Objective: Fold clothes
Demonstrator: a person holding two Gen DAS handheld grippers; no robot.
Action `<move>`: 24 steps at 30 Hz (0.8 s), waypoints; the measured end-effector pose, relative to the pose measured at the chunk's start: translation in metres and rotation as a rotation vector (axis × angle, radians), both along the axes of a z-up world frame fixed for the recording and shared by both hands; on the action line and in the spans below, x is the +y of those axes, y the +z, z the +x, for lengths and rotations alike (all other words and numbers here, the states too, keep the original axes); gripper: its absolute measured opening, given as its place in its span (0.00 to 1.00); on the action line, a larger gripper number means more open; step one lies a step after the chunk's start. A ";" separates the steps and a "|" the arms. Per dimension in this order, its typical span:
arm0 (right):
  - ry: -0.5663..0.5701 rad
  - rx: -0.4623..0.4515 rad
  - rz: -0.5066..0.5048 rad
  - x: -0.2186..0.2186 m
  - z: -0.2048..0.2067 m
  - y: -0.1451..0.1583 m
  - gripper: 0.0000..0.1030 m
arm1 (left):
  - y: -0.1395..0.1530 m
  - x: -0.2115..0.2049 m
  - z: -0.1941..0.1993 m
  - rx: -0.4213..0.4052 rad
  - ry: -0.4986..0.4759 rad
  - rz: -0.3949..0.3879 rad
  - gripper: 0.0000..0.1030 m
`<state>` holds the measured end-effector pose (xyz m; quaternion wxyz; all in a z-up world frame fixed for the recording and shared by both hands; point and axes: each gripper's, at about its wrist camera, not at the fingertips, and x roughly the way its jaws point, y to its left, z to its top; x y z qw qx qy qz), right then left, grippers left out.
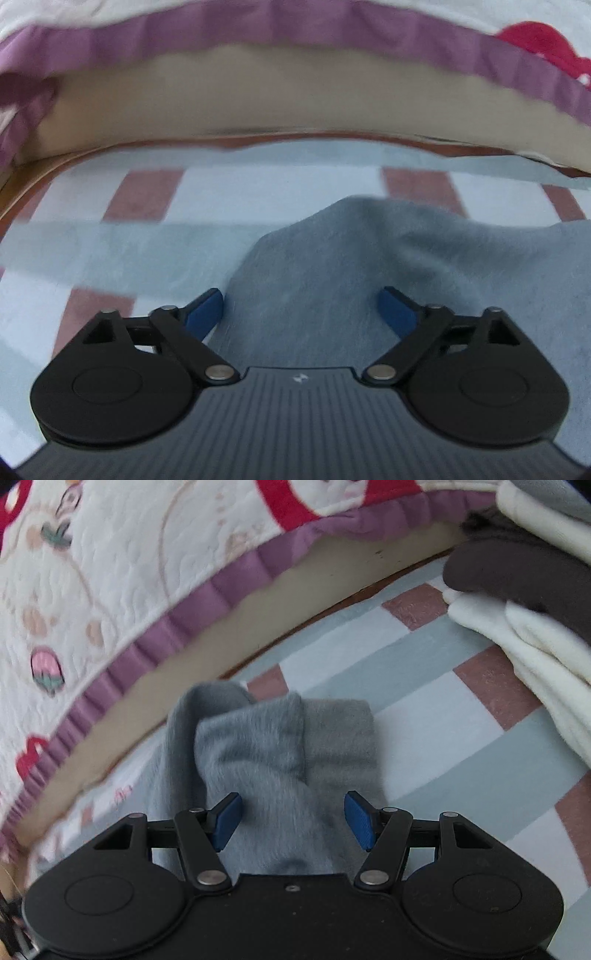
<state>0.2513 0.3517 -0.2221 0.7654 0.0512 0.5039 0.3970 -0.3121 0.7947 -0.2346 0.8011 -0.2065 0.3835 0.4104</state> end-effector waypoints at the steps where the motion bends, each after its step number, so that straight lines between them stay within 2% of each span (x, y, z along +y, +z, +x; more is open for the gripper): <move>1: 0.009 -0.013 -0.011 0.000 -0.002 -0.001 0.65 | 0.006 0.000 0.006 -0.011 -0.013 -0.019 0.14; 2: -0.002 -0.012 -0.007 -0.002 -0.003 -0.002 0.65 | 0.013 -0.002 0.013 -0.015 -0.024 -0.024 0.09; 3: -0.013 -0.010 -0.004 -0.005 -0.003 -0.004 0.65 | 0.023 -0.007 0.020 -0.004 -0.032 0.004 0.09; 5: -0.032 -0.015 0.000 -0.009 -0.004 -0.005 0.65 | 0.048 -0.016 0.028 0.005 -0.034 0.098 0.08; 9: -0.065 -0.021 0.007 -0.019 -0.004 -0.003 0.65 | 0.105 -0.004 0.011 -0.078 0.108 0.241 0.08; 11: -0.071 -0.017 0.008 -0.021 -0.005 -0.003 0.65 | 0.122 0.004 0.005 -0.050 0.162 0.319 0.08; 13: -0.063 -0.020 0.004 -0.024 -0.005 -0.001 0.65 | 0.130 0.014 0.001 0.031 0.239 0.421 0.08; 15: -0.049 -0.027 -0.002 -0.028 -0.005 0.002 0.65 | 0.127 0.030 -0.010 0.073 0.349 0.406 0.09; 17: -0.035 -0.038 -0.015 -0.031 -0.006 0.003 0.65 | 0.112 0.043 -0.016 0.096 0.448 0.286 0.17; 18: -0.027 -0.044 -0.023 -0.033 -0.006 0.003 0.65 | 0.106 0.039 -0.012 0.113 0.469 0.261 0.20; 20: -0.019 -0.050 -0.036 -0.038 -0.004 0.003 0.65 | 0.100 0.015 0.006 0.101 0.396 0.271 0.43; 22: -0.021 -0.049 -0.046 -0.043 -0.001 0.002 0.65 | 0.095 -0.019 0.035 0.098 0.283 0.260 0.48; 23: -0.027 -0.054 -0.045 -0.045 0.000 0.003 0.65 | 0.096 -0.041 0.051 0.076 0.242 0.230 0.48; 24: -0.033 -0.057 -0.041 -0.046 0.002 0.003 0.65 | 0.099 -0.065 0.064 0.017 0.197 0.177 0.48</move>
